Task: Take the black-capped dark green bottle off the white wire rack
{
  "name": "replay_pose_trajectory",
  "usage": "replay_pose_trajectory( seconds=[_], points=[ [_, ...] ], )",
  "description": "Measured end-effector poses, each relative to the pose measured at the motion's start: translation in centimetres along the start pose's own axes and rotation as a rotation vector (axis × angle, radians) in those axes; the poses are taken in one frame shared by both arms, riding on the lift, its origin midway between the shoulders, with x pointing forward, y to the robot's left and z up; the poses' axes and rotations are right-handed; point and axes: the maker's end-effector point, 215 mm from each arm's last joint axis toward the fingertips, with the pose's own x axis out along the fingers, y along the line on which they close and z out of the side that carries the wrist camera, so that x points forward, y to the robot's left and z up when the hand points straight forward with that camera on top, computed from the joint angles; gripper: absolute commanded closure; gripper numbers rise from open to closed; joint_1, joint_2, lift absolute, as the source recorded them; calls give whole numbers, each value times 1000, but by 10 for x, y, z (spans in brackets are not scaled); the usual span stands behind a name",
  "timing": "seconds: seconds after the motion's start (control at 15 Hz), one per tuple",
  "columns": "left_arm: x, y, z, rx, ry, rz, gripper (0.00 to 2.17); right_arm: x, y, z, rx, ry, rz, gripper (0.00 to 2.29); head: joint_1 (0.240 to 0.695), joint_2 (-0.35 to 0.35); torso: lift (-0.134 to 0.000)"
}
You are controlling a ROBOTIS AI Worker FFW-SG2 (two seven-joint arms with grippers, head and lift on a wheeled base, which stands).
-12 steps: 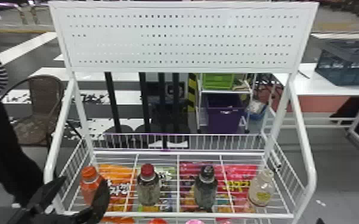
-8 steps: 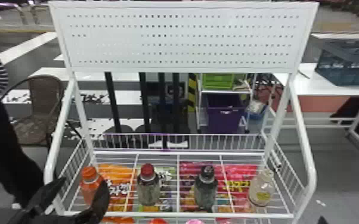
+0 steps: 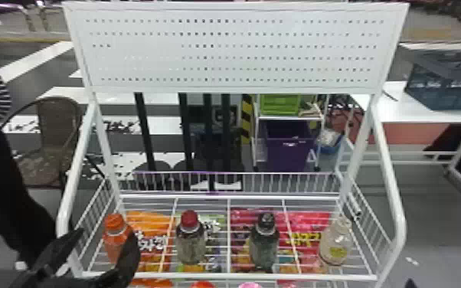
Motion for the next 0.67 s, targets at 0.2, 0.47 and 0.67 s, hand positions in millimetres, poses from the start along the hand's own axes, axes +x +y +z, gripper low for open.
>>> replay_pose_trajectory(
  seconds=[0.2, 0.47, 0.67],
  points=[
    [0, 0, 1, 0, -2, 0, 144, 7, 11, -28, 17, 21, 13, 97, 499, 0, 0],
    [0, 1, 0, 1, -2, 2, 144, 24, 49, -82, 38, 25, 44, 117, 499, 0, 0],
    [0, 1, -2, 1, 2, -2, 144, 45, 88, -118, 34, 34, 63, 127, 499, 0, 0]
  ],
)
